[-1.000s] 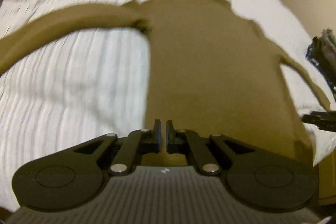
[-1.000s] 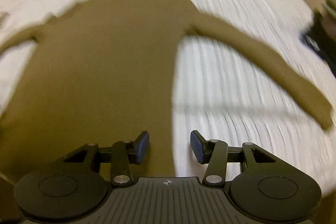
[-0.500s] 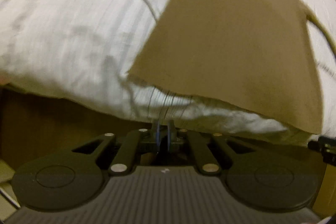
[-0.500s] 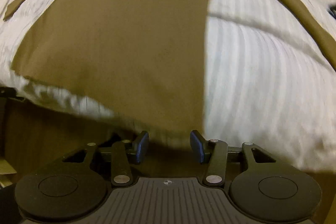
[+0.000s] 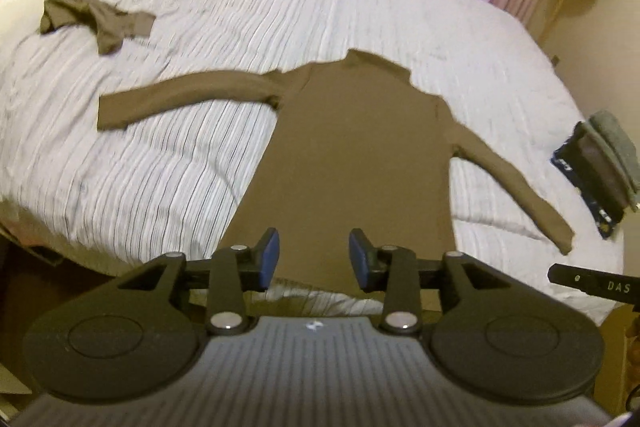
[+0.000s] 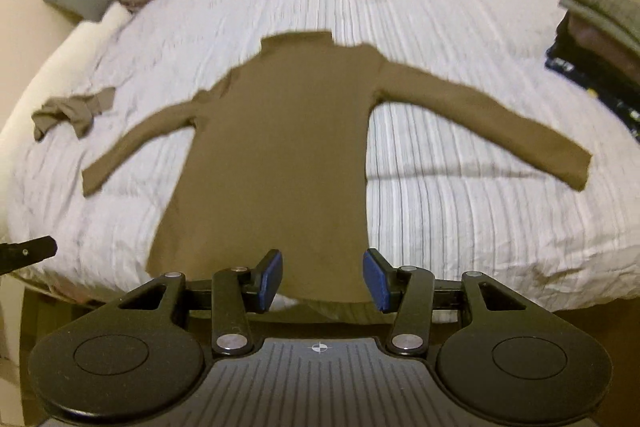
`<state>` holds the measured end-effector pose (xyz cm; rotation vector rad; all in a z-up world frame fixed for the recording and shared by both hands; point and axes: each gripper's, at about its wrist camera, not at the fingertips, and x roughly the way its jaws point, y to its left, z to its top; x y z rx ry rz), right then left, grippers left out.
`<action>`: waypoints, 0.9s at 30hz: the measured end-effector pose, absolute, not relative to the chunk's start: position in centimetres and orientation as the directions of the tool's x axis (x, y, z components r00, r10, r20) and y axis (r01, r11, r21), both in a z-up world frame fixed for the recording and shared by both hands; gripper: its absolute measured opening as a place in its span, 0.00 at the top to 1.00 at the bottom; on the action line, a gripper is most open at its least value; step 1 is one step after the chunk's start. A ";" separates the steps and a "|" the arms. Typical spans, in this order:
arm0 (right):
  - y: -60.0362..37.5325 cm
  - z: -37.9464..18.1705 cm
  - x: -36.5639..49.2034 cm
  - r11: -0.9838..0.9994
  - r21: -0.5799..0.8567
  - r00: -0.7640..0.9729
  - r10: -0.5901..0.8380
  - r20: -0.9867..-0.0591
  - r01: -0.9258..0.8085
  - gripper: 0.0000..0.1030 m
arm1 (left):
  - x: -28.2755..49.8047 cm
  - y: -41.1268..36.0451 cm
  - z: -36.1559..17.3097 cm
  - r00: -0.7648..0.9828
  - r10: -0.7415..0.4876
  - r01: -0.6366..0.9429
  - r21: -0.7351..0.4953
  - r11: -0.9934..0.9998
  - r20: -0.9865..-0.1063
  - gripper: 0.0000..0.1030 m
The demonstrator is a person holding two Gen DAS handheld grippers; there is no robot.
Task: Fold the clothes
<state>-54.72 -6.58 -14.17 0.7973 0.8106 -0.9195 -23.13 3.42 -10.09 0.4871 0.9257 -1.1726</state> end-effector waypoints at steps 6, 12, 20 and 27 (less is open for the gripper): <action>-4.1 -11.5 -55.2 0.340 0.206 0.338 -0.397 -0.853 0.918 0.24 | -23.8 4.5 -9.4 0.089 -0.543 0.942 -0.108 0.319 -0.835 0.63; -2.9 -11.4 -55.0 0.286 0.182 0.286 -0.381 -0.879 0.941 0.24 | -23.5 4.9 -9.4 0.104 -0.503 0.948 -0.067 0.310 -0.858 0.58; -1.9 -11.4 -53.4 0.318 0.158 0.275 -0.366 -0.889 0.935 0.24 | -23.8 5.0 -8.6 0.131 -0.495 0.956 -0.022 0.292 -0.859 0.55; -1.3 -12.0 -52.4 0.380 0.154 0.291 -0.335 -0.896 0.912 0.23 | -24.6 5.6 -8.3 0.129 -0.509 0.953 -0.036 0.302 -0.851 0.54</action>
